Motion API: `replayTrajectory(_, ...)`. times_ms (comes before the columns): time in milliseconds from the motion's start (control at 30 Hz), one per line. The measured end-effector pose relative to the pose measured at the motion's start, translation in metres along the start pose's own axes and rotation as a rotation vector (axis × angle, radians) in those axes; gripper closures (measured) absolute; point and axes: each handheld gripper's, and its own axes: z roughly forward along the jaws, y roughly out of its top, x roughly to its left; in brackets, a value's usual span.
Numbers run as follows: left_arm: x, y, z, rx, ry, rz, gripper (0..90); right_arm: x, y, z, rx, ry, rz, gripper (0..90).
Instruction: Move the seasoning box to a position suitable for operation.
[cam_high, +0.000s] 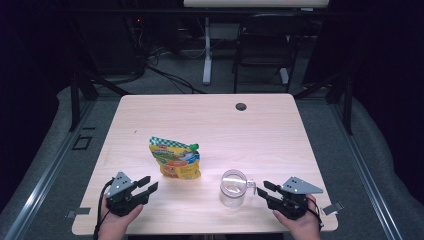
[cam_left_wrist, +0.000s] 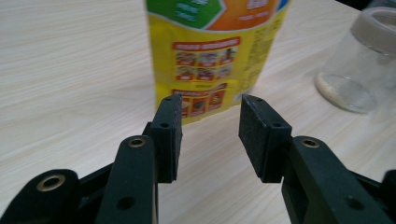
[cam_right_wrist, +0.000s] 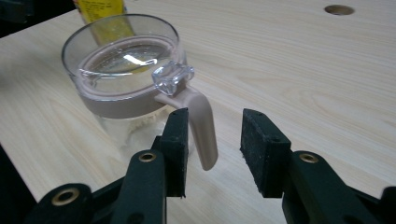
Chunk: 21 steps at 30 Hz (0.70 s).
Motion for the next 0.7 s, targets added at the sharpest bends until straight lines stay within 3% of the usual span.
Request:
replayTrajectory(100,-0.004,0.002,0.003,0.008,-0.016,0.011,60.1,0.002,0.001,-0.003,-0.002,-0.015,0.019,64.1)
replayTrajectory(133,-0.007,0.004,0.006,0.008,-0.027,0.019,60.2,0.003,0.003,-0.006,0.011,-0.038,0.042,65.0)
replayTrajectory(200,-0.01,0.006,0.01,0.02,-0.061,-0.006,60.7,0.005,0.006,-0.007,0.027,-0.051,0.101,65.1)
replayTrajectory(400,-0.023,0.015,0.02,0.034,-0.091,0.01,62.2,0.011,0.022,-0.006,0.056,-0.121,0.117,68.2)
replayTrajectory(600,-0.041,0.03,0.028,0.019,-0.131,0.046,65.0,0.015,0.046,-0.002,0.068,-0.125,0.169,71.8)
replayTrajectory(700,-0.047,0.036,0.032,0.013,-0.152,0.057,66.4,0.017,0.051,0.003,0.062,-0.104,0.219,72.5)
